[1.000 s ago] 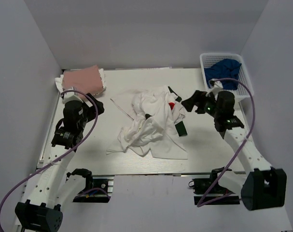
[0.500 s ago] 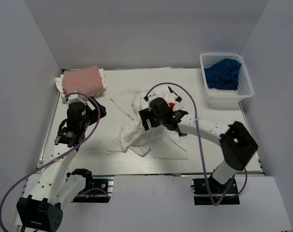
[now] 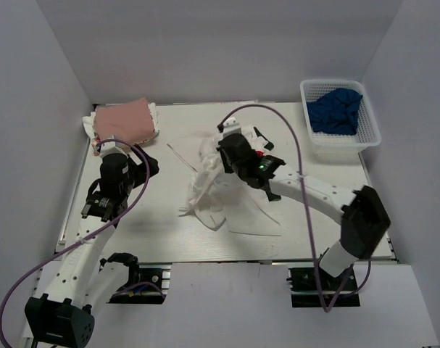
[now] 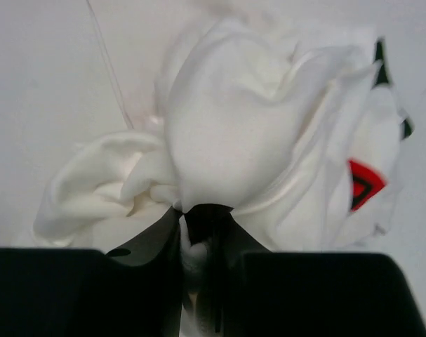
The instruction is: Fold and stack the t-shirts
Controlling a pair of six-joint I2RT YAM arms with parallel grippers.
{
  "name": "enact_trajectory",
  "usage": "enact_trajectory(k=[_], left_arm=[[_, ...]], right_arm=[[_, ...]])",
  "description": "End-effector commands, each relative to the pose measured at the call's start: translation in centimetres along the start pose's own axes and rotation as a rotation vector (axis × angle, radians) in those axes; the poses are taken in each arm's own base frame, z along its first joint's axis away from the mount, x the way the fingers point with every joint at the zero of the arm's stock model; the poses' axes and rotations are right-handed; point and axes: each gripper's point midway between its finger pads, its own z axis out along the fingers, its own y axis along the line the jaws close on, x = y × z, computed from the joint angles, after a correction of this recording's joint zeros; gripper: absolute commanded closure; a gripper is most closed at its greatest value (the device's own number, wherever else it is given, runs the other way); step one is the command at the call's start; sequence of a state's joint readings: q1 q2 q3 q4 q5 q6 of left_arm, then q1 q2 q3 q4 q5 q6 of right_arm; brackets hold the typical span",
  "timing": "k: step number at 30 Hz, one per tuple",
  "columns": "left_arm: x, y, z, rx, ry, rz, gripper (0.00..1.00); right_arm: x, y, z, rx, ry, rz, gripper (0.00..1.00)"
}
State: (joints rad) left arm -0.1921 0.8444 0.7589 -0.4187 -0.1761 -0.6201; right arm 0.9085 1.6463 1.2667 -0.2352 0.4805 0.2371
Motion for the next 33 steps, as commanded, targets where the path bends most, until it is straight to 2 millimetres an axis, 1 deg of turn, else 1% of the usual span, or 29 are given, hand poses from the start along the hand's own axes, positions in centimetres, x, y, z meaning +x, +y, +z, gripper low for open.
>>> enact_trajectory(k=[1, 2, 3, 4, 6, 7, 9, 10, 12, 13, 14, 15, 16, 17, 18, 19, 20, 22, 23, 24, 25, 26, 27, 28, 29, 30, 31, 32, 33], left_arm=[[-0.5, -0.2, -0.6, 0.011, -0.022, -0.009, 0.0], [-0.5, -0.2, -0.6, 0.011, -0.022, -0.009, 0.0], [-0.4, 0.1, -0.7, -0.002, -0.02, -0.007, 0.0], [-0.5, 0.2, -0.6, -0.009, -0.025, -0.018, 0.0], [-0.3, 0.3, -0.7, -0.015, -0.018, -0.016, 0.0], [-0.3, 0.3, -0.7, -0.015, -0.018, -0.016, 0.0], [-0.3, 0.3, -0.7, -0.015, -0.018, -0.016, 0.0], [-0.3, 0.3, -0.7, -0.015, -0.018, -0.016, 0.0], [-0.3, 0.3, -0.7, -0.015, -0.018, -0.016, 0.0], [-0.1, 0.4, -0.5, -0.02, -0.011, -0.015, 0.0], [-0.5, 0.1, -0.6, -0.014, -0.019, -0.017, 0.0], [-0.5, 0.1, -0.6, -0.014, -0.019, -0.017, 0.0], [-0.4, 0.4, -0.3, -0.028, -0.015, -0.014, 0.0], [-0.6, 0.3, -0.5, -0.028, -0.015, -0.014, 0.0], [-0.6, 0.3, -0.5, -0.028, -0.015, -0.014, 0.0], [-0.5, 0.5, -0.2, -0.041, -0.013, -0.012, 0.0], [-0.5, 0.5, -0.2, -0.041, -0.013, -0.012, 0.0], [-0.5, 0.5, -0.2, -0.041, -0.013, -0.012, 0.0], [-0.3, 0.6, 0.0, -0.047, -0.004, -0.01, 0.0], [-0.7, 0.3, -0.1, -0.041, -0.013, -0.012, 0.0], [-0.7, 0.4, -0.1, -0.041, -0.013, -0.003, 0.0], [-0.5, 0.5, 0.1, -0.046, -0.005, -0.001, 0.0], [-0.7, 0.8, 0.1, -0.056, -0.011, -0.007, 0.0], [-0.5, 0.8, 0.3, -0.061, -0.004, -0.005, 0.0], [-0.9, 0.6, 0.2, -0.056, -0.011, -0.007, 0.0], [-0.9, 0.6, 0.2, -0.056, -0.011, -0.007, 0.0], [-0.7, 0.7, 0.4, -0.061, -0.004, -0.005, 0.0], [-0.7, 0.7, 0.4, -0.061, -0.003, -0.005, 0.0], [-0.5, 0.8, 0.4, -0.067, 0.004, -0.003, 0.0]], right_arm=[[-12.7, -2.6, -6.4, -0.017, -0.395, 0.118, 1.0], [-14.3, -3.0, -7.4, -0.025, -0.436, 0.127, 1.0], [-16.3, -3.8, -9.1, -0.026, -0.489, 0.142, 1.0], [-17.2, -5.3, -9.4, -0.002, -0.51, 0.142, 1.0], [-20.0, -6.9, -11.2, 0.024, -0.575, 0.146, 1.0], [-23.1, -9.8, -13.2, 0.076, -0.644, 0.187, 1.0], [-24.7, -12.7, -14.1, 0.161, -0.679, 0.21, 1.0], [-27.4, -16.3, -16.6, 0.229, -0.758, 0.256, 1.0], [-28.4, -18.9, -16.7, 0.313, -0.77, 0.243, 1.0], [-30.7, -22.3, -19.7, 0.382, -0.851, 0.28, 1.0], [-31.0, -23.3, -18.5, 0.411, -0.84, 0.282, 1.0], [-32.2, -25.5, -20.4, 0.47, -0.877, 0.266, 1.0], [-32.5, -27.5, -20.9, 0.526, -0.883, 0.261, 1.0], [-33.7, -29.4, -21.2, 0.575, -0.905, 0.255, 1.0], [-33.9, -30.2, -21.4, 0.593, -0.91, 0.249, 1.0], [-34.1, -32.0, -21.3, 0.635, -0.91, 0.247, 1.0], [-34.1, -32.7, -20.1, 0.642, -0.897, 0.237, 1.0], [-33.1, -35.7, -18.6, 0.7, -0.851, 0.197, 1.0], [-32.3, -36.4, -16.2, 0.708, -0.81, 0.18, 1.0], [-31.2, -37.5, -14.9, 0.72, -0.761, 0.168, 1.0], [-28.5, -40.0, -12.5, 0.77, -0.673, 0.185, 1.0], [-27.1, -40.7, -10.5, 0.774, -0.622, 0.187, 1.0], [-26.0, -41.6, -9.5, 0.78, -0.602, 0.213, 1.0], [-23.4, -44.2, -8.0, 0.815, -0.545, 0.239, 1.0], [-20.8, -45.1, -4.2, 0.782, -0.454, 0.234, 1.0], [-20.4, -45.9, -3.9, 0.797, -0.443, 0.248, 1.0], [-18.6, -47.4, -3.5, 0.825, -0.388, 0.288, 1.0], [-18.2, -47.8, -3.0, 0.832, -0.354, 0.312, 0.72], [-16.3, -47.7, -1.3, 0.824, -0.286, 0.335, 0.53]])
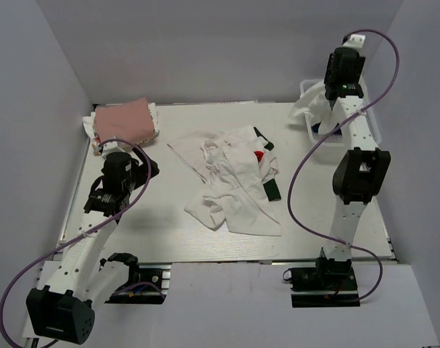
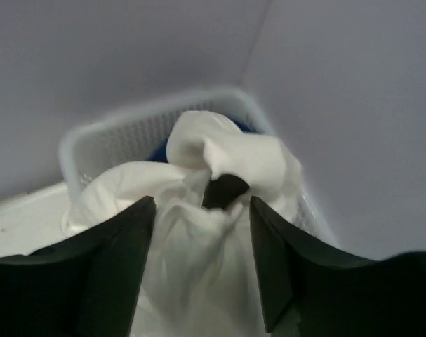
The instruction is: Fold and stack the t-shirts
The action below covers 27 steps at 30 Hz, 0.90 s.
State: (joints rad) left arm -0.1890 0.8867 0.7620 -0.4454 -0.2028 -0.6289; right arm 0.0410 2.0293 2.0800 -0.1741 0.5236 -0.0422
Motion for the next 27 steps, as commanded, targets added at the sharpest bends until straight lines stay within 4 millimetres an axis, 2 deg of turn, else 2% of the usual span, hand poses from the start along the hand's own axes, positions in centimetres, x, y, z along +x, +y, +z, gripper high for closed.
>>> enact_trajectory(k=[1, 2, 4, 5, 6, 7, 8, 9, 10, 11, 12, 13, 14, 15, 17, 19, 20, 21, 22, 24, 25, 26, 27], left_arm=[[-1.4, -0.3, -0.5, -0.005, -0.032, -0.007, 0.0], [-1.3, -0.5, -0.5, 0.002, -0.028, -0.002, 0.0], [-1.3, -0.5, -0.5, 0.002, -0.028, -0.002, 0.0], [-1.3, -0.5, -0.5, 0.002, -0.028, -0.002, 0.0], [-0.9, -0.3, -0.4, -0.003, -0.02, 0.0, 0.0], [-0.9, -0.3, -0.4, -0.003, -0.02, 0.0, 0.0], [-0.9, -0.3, -0.4, -0.003, -0.02, 0.0, 0.0], [-0.6, -0.3, -0.3, 0.005, -0.015, 0.0, 0.0], [-0.6, -0.3, -0.3, 0.005, -0.015, 0.0, 0.0], [-0.3, -0.4, -0.2, 0.014, -0.007, 0.0, 0.0], [-0.2, -0.5, -0.2, 0.022, 0.0, 0.0, 0.0], [-0.2, -0.5, -0.2, 0.022, 0.0, 0.0, 0.0], [-0.2, -0.5, -0.2, 0.022, 0.0, 0.0, 0.0], [-0.2, -0.5, -0.2, 0.022, 0.0, 0.0, 0.0], [0.3, -0.7, -0.1, 0.041, 0.013, 0.0, 0.0], [0.3, -1.0, -0.1, 0.063, 0.007, -0.003, 0.0], [0.7, -1.2, 0.0, 0.079, 0.018, -0.002, 0.0], [0.7, -1.2, 0.0, 0.079, 0.018, -0.002, 0.0], [0.7, -1.2, 0.0, 0.079, 0.018, -0.002, 0.0], [0.6, -1.2, -0.2, 0.075, 0.023, -0.001, 0.0], [0.6, -1.2, -0.2, 0.075, 0.023, -0.001, 0.0], [0.7, -1.1, -0.3, 0.07, 0.031, 0.0, 0.0], [0.7, -1.1, -0.3, 0.07, 0.031, 0.0, 0.0]], right_arm=[[1.4, -1.5, 0.7, 0.047, 0.088, 0.044, 0.33], [2.1, -1.8, 0.2, 0.055, 0.121, 0.031, 0.1], [2.2, -1.9, -0.4, 0.054, 0.132, 0.054, 0.1], [1.7, -2.1, -2.3, 0.029, 0.139, 0.061, 0.1], [1.4, -0.2, -3.2, -0.09, 0.143, 0.075, 0.1], [2.8, 1.3, -4.2, -0.149, 0.174, 0.069, 0.1], [-0.3, 1.3, -6.9, -0.201, 0.115, 0.091, 0.1], [1.4, 5.7, -9.1, -0.369, 0.149, 0.047, 0.1], [4.0, 7.2, -10.1, -0.412, 0.195, 0.026, 0.1], [2.5, 7.9, -12.8, -0.484, 0.155, 0.013, 0.1], [7.4, 12.1, -15.9, -0.595, 0.244, -0.047, 0.1], [8.0, 13.7, -17.3, -0.643, 0.238, -0.049, 0.1], [7.8, 14.5, -19.5, -0.691, 0.222, -0.05, 0.1], [10.9, 17.8, -23.2, -0.787, 0.27, -0.099, 0.1], [13.5, 19.4, -26.0, -0.842, 0.287, -0.112, 0.1], [19.2, 21.4, -29.0, -0.858, 0.35, -0.176, 0.1], [21.9, 21.4, -29.4, -0.845, 0.392, -0.212, 0.1], [23.0, 21.8, -29.6, -0.804, 0.399, -0.217, 0.1], [26.3, 22.7, -29.5, -0.777, 0.465, -0.273, 0.1], [27.8, 22.1, -28.4, -0.637, 0.47, -0.322, 0.1], [30.1, 22.4, -28.0, -0.597, 0.502, -0.37, 0.1], [28.3, 22.2, -27.0, -0.519, 0.464, -0.369, 0.22], [28.1, 22.6, -27.2, -0.517, 0.456, -0.385, 0.31]])
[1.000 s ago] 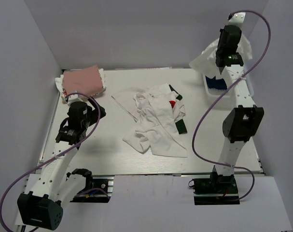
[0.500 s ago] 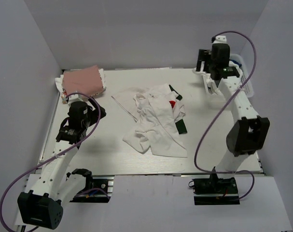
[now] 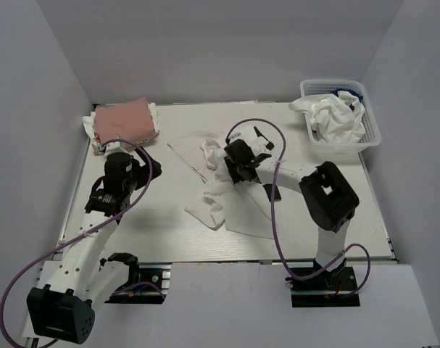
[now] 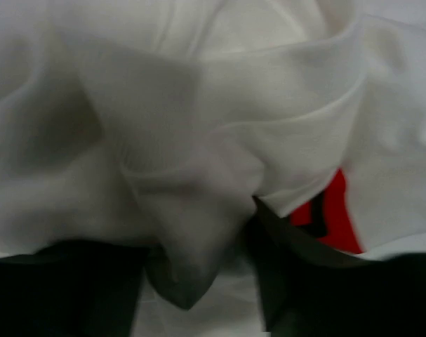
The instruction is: Fold and stack the t-shirts
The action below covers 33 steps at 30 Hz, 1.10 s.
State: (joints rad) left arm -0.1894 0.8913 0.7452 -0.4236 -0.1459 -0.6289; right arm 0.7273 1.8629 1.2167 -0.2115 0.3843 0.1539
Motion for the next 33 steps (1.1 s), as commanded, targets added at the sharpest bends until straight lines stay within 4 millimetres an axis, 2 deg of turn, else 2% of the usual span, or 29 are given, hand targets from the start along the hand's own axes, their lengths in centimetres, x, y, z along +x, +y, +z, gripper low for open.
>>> enact_trajectory(k=[1, 2, 3, 4, 6, 7, 9, 10, 11, 13, 15, 16, 17, 18, 19, 20, 21, 22, 23, 24, 25, 26, 27, 28, 29, 30, 32, 33], left_arm=[[-0.2, -0.3, -0.4, 0.015, -0.009, 0.0, 0.0], [-0.4, -0.4, -0.6, 0.02, -0.016, -0.001, 0.0], [-0.3, -0.1, -0.6, 0.005, -0.014, 0.0, 0.0], [-0.3, -0.1, -0.6, 0.005, -0.014, -0.009, 0.0], [-0.6, 0.0, -0.8, 0.002, -0.028, -0.01, 0.0], [-0.6, 0.0, -0.8, 0.002, -0.028, -0.01, 0.0], [-0.9, -0.3, -0.9, 0.007, -0.035, -0.012, 0.0], [-0.8, -0.4, -0.9, 0.016, -0.029, -0.011, 0.0], [-0.8, -0.4, -0.9, 0.016, -0.029, -0.011, 0.0], [-1.0, -0.6, -0.8, 0.015, -0.027, -0.011, 0.0], [-1.0, -0.6, -0.7, 0.011, -0.021, -0.01, 0.0], [-1.0, -0.6, -0.7, 0.011, -0.021, -0.01, 0.0], [-1.2, -0.7, -0.6, 0.01, -0.02, -0.01, 0.0], [-0.9, -0.4, -0.4, -0.009, -0.01, -0.007, 0.0], [-1.3, -0.6, -0.5, -0.003, -0.018, -0.009, 0.0], [-1.2, -0.4, -0.3, -0.016, -0.015, -0.007, 0.0], [-1.4, -0.5, -0.4, -0.016, -0.016, -0.007, 0.0], [-1.3, -0.5, -0.2, -0.021, -0.009, -0.006, 0.0], [-1.0, -0.3, 0.0, -0.028, 0.001, -0.004, 0.0], [-1.5, -0.5, -0.1, -0.029, -0.013, -0.005, 0.0], [-1.6, -0.6, 0.1, -0.031, -0.011, -0.005, 0.0], [-1.3, -0.4, 0.5, -0.042, 0.004, -0.002, 0.0], [-1.4, -0.3, 0.6, -0.057, 0.004, 0.0, 0.0], [-1.8, -0.4, 0.7, -0.063, -0.004, -0.001, 0.0], [-1.6, -0.2, 1.0, -0.07, 0.006, 0.002, 0.0], [-1.6, -0.3, 1.4, -0.077, 0.015, 0.004, 0.0], [-1.5, -0.4, 2.0, -0.087, 0.029, 0.007, 0.0], [-1.9, -0.7, 2.2, -0.083, 0.023, 0.005, 0.0]], right_arm=[[-4.6, -2.0, -1.7, 0.174, -0.108, 0.072, 0.49], [-5.8, -2.1, -2.3, 0.184, -0.153, 0.088, 0.95], [-7.1, -2.4, -3.9, 0.185, -0.201, 0.12, 1.0], [-8.9, -2.6, -5.8, 0.167, -0.269, 0.152, 1.0], [-11.1, -2.7, -8.0, 0.124, -0.359, 0.175, 1.0], [-13.3, -3.2, -11.5, 0.082, -0.444, 0.195, 1.0], [-16.0, -3.4, -15.2, 0.012, -0.558, 0.222, 1.0], [-17.2, -4.4, -17.6, 0.01, -0.618, 0.231, 1.0], [-18.3, -4.7, -18.7, 0.006, -0.667, 0.243, 1.0], [-21.6, -6.8, -23.7, 0.004, -0.79, 0.267, 1.0], [-22.7, -7.8, -25.2, 0.02, -0.824, 0.257, 1.0], [-23.9, -9.7, -26.6, 0.057, -0.861, 0.282, 1.0], [-24.4, -10.5, -26.7, 0.087, -0.863, 0.287, 1.0], [-25.5, -11.7, -28.1, 0.115, -0.89, 0.291, 1.0], [-26.6, -14.6, -29.1, 0.187, -0.915, 0.325, 1.0], [-27.0, -16.2, -29.6, 0.246, -0.919, 0.338, 1.0], [-28.7, -17.8, -31.7, 0.28, -0.956, 0.366, 1.0], [-28.7, -21.1, -31.0, 0.368, -0.937, 0.399, 1.0], [-28.9, -22.4, -30.0, 0.415, -0.915, 0.381, 1.0], [-29.8, -24.1, -31.7, 0.451, -0.951, 0.403, 1.0], [-29.9, -27.7, -32.1, 0.528, -0.954, 0.428, 1.0], [-29.9, -29.1, -31.3, 0.573, -0.936, 0.441, 1.0], [-30.1, -30.6, -32.2, 0.608, -0.955, 0.461, 1.0], [-29.4, -34.0, -32.4, 0.68, -0.946, 0.486, 1.0], [-29.3, -35.2, -31.9, 0.7, -0.939, 0.495, 1.0], [-28.2, -38.4, -32.0, 0.762, -0.931, 0.511, 1.0], [-27.7, -40.4, -30.1, 0.788, -0.915, 0.512, 1.0], [-26.4, -43.1, -29.7, 0.82, -0.895, 0.523, 1.0]])
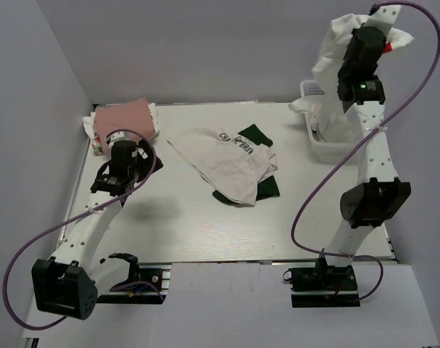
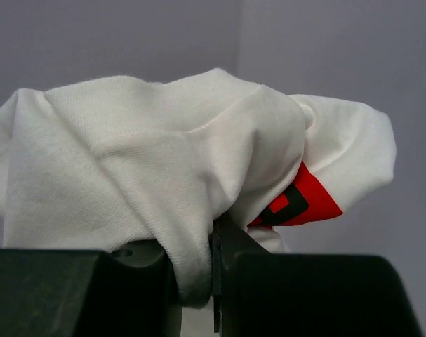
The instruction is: Fold and stack the t-shirts
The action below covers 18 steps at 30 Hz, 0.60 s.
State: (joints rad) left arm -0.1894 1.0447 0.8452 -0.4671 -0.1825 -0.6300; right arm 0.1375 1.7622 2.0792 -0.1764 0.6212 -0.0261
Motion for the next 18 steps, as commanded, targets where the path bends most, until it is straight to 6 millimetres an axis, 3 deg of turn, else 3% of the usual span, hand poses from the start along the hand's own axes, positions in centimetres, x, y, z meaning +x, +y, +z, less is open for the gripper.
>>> enact_trajectory(k=[1, 2, 3, 4, 5, 7, 9, 11, 13, 14, 15, 16, 18], left_arm=[[-1.4, -0.9, 0.7, -0.01, -0.014, -0.006, 0.0], [-2.0, -1.2, 0.9, -0.016, -0.022, -0.007, 0.0], [-2.0, -1.3, 1.3, -0.022, -0.014, -0.005, 0.0], [-2.1, -1.5, 2.1, -0.032, 0.0, 0.008, 0.0], [-2.5, -1.2, 2.6, -0.05, -0.005, 0.004, 0.0], [-2.9, -1.4, 3.4, -0.069, 0.002, 0.016, 0.0], [-3.6, -1.9, 4.5, -0.082, 0.006, 0.029, 0.0], [-4.1, -2.4, 5.3, -0.083, 0.007, 0.042, 0.0], [-4.2, -2.8, 7.0, -0.093, 0.022, 0.056, 0.0], [-4.2, -2.9, 7.6, -0.097, 0.029, 0.07, 0.0], [-4.1, -2.9, 8.2, -0.103, 0.039, 0.082, 0.0], [-3.6, -3.4, 9.6, -0.097, 0.072, 0.086, 0.0], [-2.9, -4.0, 11.0, -0.089, 0.1, 0.12, 0.0]], right_arm=[[-1.2, -4.6, 3.5, 0.082, -0.067, 0.016, 1.0], [1.0, -4.0, 4.5, 0.064, -0.025, 0.001, 1.0], [2.2, -5.7, 5.9, 0.047, -0.001, -0.003, 1.0], [6.0, -5.1, 7.3, 0.018, 0.074, -0.033, 1.0], [7.4, -5.2, 7.9, -0.002, 0.096, -0.037, 1.0], [12.6, -5.2, 8.9, -0.018, 0.185, -0.07, 1.0], [18.1, -5.7, 8.9, -0.031, 0.291, -0.091, 1.0], [22.3, -5.7, 8.2, -0.06, 0.382, -0.119, 0.97], [24.0, -6.4, 7.8, -0.034, 0.438, -0.136, 0.4], [23.7, -6.8, 7.6, -0.014, 0.446, -0.137, 0.22], [24.1, -7.2, 6.8, 0.002, 0.498, -0.159, 0.1], [22.8, -7.3, 6.3, 0.003, 0.488, -0.157, 0.1], [22.4, -5.8, 5.0, -0.061, 0.51, -0.116, 0.1]])
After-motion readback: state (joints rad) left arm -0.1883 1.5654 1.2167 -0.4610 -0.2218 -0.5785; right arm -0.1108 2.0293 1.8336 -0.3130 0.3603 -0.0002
